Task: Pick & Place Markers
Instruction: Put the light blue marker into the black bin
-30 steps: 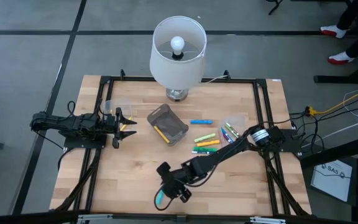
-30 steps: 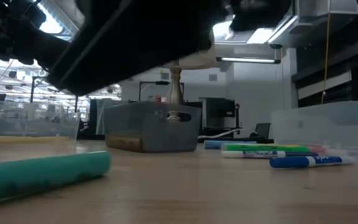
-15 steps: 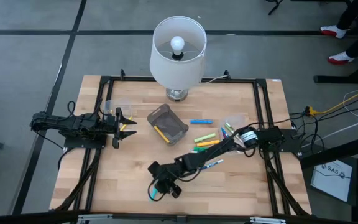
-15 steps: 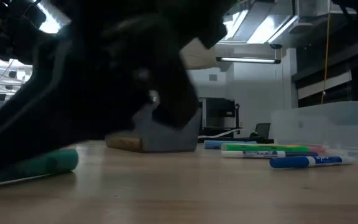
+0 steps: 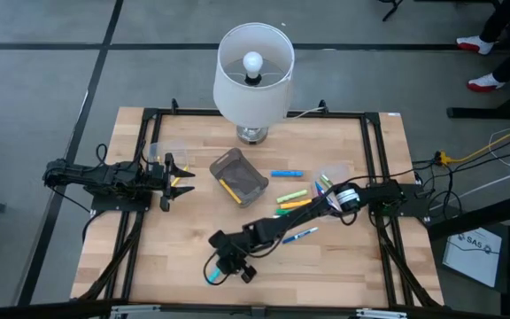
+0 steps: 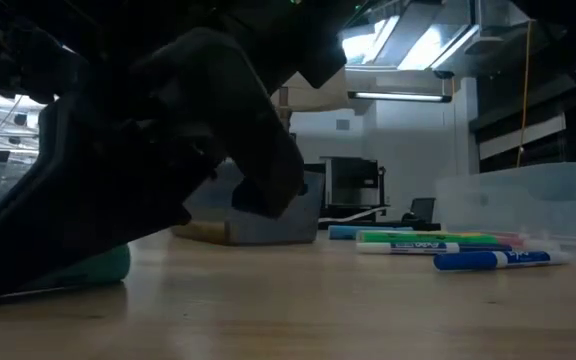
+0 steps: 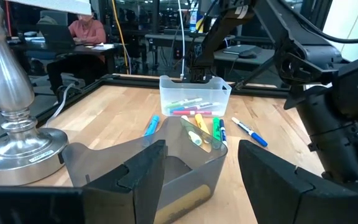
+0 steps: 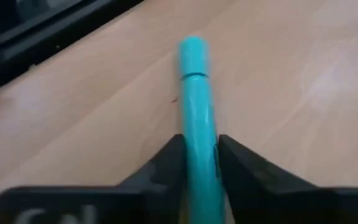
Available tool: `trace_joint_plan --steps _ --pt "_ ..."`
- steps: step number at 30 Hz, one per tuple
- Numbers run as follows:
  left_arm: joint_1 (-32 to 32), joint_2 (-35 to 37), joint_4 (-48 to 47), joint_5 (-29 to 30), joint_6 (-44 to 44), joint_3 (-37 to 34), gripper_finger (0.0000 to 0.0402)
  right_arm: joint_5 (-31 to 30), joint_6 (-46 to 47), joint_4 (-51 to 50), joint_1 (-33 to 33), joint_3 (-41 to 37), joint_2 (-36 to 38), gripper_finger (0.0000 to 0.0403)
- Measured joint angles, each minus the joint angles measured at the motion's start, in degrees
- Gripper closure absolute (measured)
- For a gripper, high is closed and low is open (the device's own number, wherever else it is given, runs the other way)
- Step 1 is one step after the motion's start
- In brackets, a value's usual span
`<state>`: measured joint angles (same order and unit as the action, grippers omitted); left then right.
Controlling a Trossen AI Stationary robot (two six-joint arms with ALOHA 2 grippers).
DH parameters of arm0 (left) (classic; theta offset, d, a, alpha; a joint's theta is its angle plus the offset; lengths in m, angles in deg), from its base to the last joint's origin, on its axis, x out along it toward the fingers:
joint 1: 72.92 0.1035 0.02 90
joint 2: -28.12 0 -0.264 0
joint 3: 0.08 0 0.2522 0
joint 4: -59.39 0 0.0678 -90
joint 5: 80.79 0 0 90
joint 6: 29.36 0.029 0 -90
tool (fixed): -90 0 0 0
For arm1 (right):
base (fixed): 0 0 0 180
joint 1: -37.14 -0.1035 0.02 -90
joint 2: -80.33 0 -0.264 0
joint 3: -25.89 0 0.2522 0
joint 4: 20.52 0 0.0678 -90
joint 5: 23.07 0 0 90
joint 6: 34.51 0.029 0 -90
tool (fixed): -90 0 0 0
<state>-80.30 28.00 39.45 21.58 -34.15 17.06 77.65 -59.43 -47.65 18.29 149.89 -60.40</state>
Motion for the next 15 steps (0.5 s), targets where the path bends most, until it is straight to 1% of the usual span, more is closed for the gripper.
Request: trace_joint_plan --steps 2,3,6,9,11,15 --pt "-0.01 0.00 0.00 0.00 0.00 0.01 0.0205 -0.24 1.49 -0.65 -0.04 0.06 0.00 0.0330" --pt "-0.02 0.00 0.00 0.00 0.00 0.00 0.0205 -0.23 2.48 -0.88 -0.04 0.08 0.00 0.0337" --pt "0.00 0.00 0.00 0.00 0.00 0.02 0.0205 -0.55 7.42 -1.45 0.01 0.11 0.00 0.0337" --pt "0.00 -0.01 0.00 0.00 0.00 0.02 0.0205 -0.89 15.96 -1.61 0.28 0.11 0.00 0.0337" --pt "-0.02 0.00 0.00 0.00 0.00 0.01 0.0205 -2.24 21.42 -1.58 0.31 0.11 0.00 0.0337" --pt "0.00 0.00 0.00 0.00 0.00 0.01 0.0205 -3.00 24.72 -1.10 0.26 0.08 -0.07 0.0337"
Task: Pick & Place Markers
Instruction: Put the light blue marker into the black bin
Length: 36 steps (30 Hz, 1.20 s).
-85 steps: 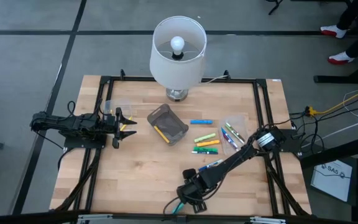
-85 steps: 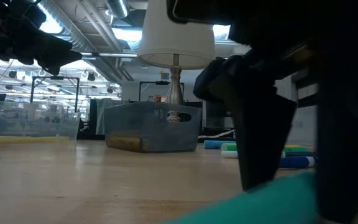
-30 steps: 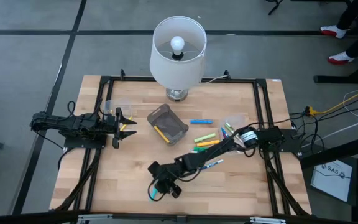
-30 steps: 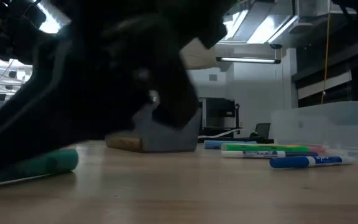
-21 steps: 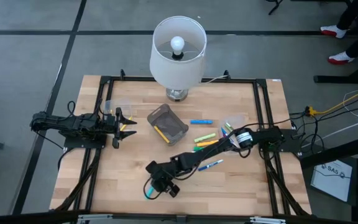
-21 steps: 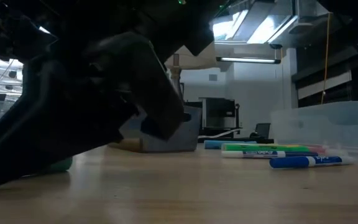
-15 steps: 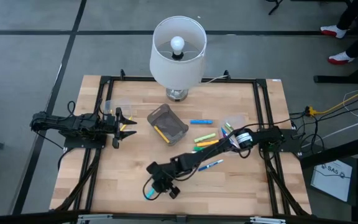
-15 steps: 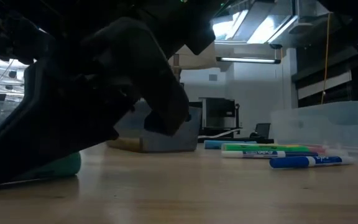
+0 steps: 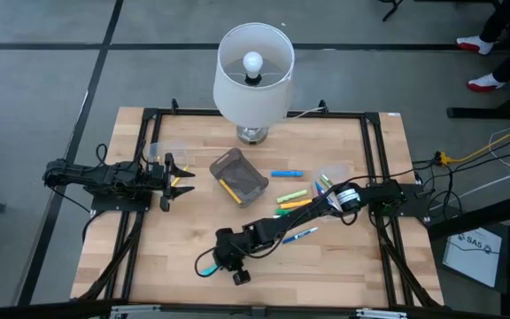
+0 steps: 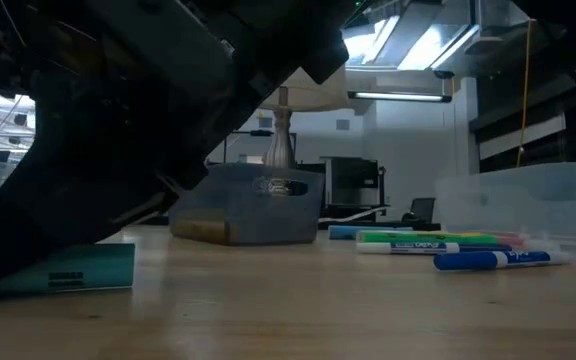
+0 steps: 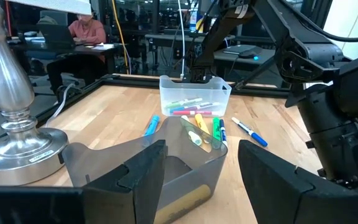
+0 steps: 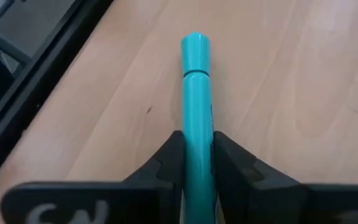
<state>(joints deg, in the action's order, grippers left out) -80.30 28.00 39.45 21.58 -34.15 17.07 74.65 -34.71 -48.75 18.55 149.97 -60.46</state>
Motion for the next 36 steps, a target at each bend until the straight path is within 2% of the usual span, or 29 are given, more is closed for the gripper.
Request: trace_joint_plan --steps 19,27,36 --pt "0.00 0.00 0.00 0.00 0.00 0.00 0.0205 -1.04 4.59 2.26 -0.59 -0.21 -0.11 0.0337" --pt "0.00 0.00 0.00 0.00 0.00 0.01 0.0205 -9.39 3.79 -3.87 -2.55 -0.36 3.26 0.0337" --pt "0.00 0.00 0.00 0.00 0.00 -0.01 0.0205 -13.82 3.79 -8.34 -4.36 -0.34 7.23 0.0337"
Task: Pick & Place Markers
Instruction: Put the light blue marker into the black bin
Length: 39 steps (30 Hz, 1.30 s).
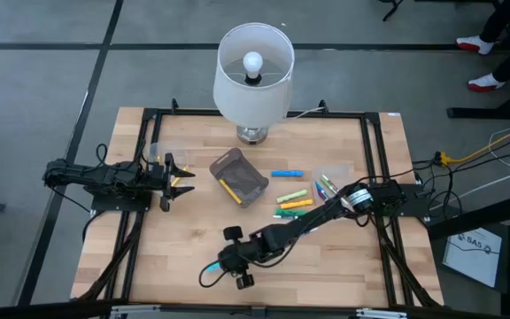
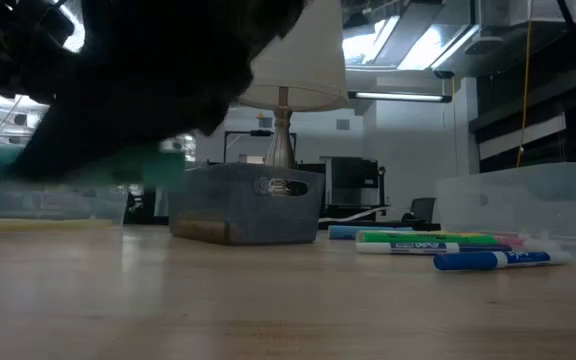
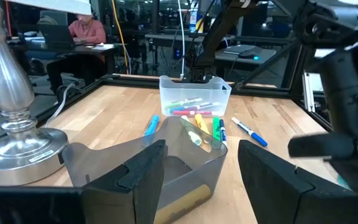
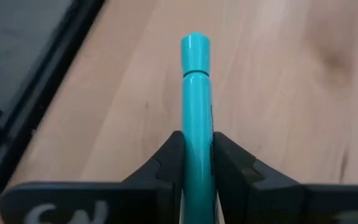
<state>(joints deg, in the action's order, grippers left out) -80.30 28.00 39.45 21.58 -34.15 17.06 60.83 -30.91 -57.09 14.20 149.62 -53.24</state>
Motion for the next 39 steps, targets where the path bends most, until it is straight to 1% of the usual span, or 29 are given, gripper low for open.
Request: trace_joint_plan --steps 10,26,34,39 --pt "-0.01 -0.02 0.02 0.00 0.00 0.01 0.0205 -3.42 0.70 -4.41 -0.27 0.09 3.81 0.0337" --pt "-0.02 -0.02 0.02 0.00 0.00 -0.01 0.0205 -8.80 0.92 -18.26 -0.18 0.11 13.71 0.0337" --pt "0.00 -0.02 0.04 0.00 0.00 0.01 0.0205 -10.97 2.60 -19.85 0.23 0.15 16.12 0.0337" --pt "0.00 -0.02 0.02 0.00 0.00 0.01 0.0205 -12.11 4.41 -17.29 0.36 0.15 16.25 0.0337"
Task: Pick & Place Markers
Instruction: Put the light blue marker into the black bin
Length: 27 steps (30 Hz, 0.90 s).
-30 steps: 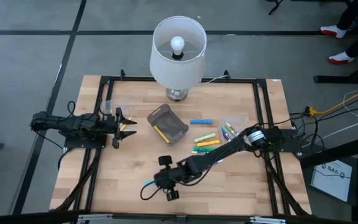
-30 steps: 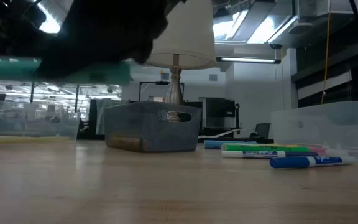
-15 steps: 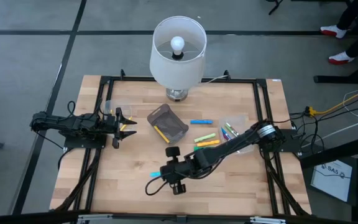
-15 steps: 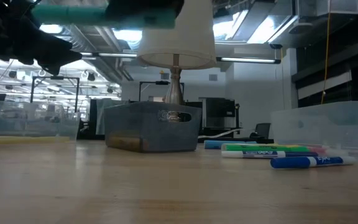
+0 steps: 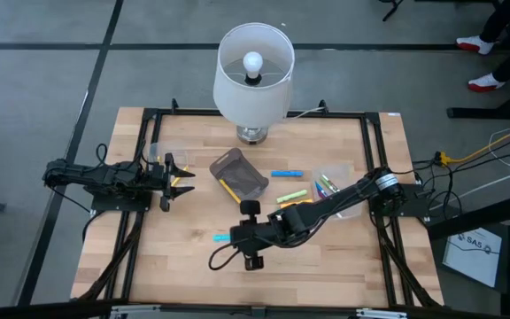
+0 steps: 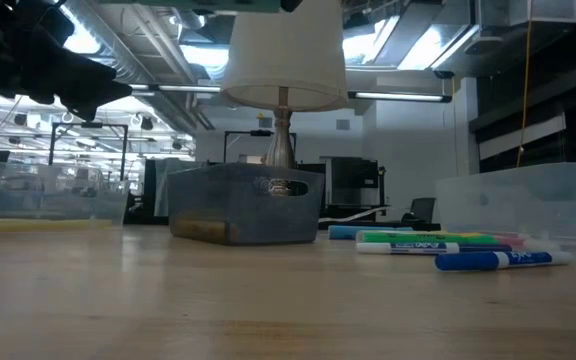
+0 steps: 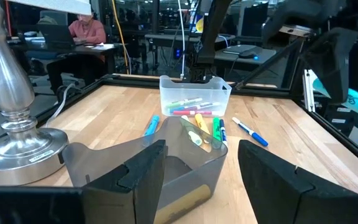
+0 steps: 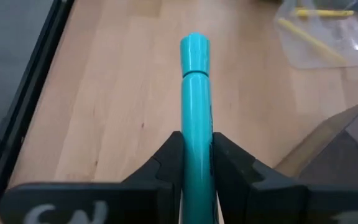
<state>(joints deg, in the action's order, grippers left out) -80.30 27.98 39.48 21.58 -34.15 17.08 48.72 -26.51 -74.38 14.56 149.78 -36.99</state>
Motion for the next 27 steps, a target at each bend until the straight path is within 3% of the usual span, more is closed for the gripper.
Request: trace_joint_plan --steps 15,27 --pt "-0.01 0.00 0.00 0.00 0.00 -0.01 0.0205 -17.79 9.05 -3.04 0.91 0.00 0.95 0.0337" --pt "0.00 0.00 -0.02 0.00 -0.01 -0.02 0.0205 -17.46 11.29 -8.50 5.37 0.02 2.03 0.0337"
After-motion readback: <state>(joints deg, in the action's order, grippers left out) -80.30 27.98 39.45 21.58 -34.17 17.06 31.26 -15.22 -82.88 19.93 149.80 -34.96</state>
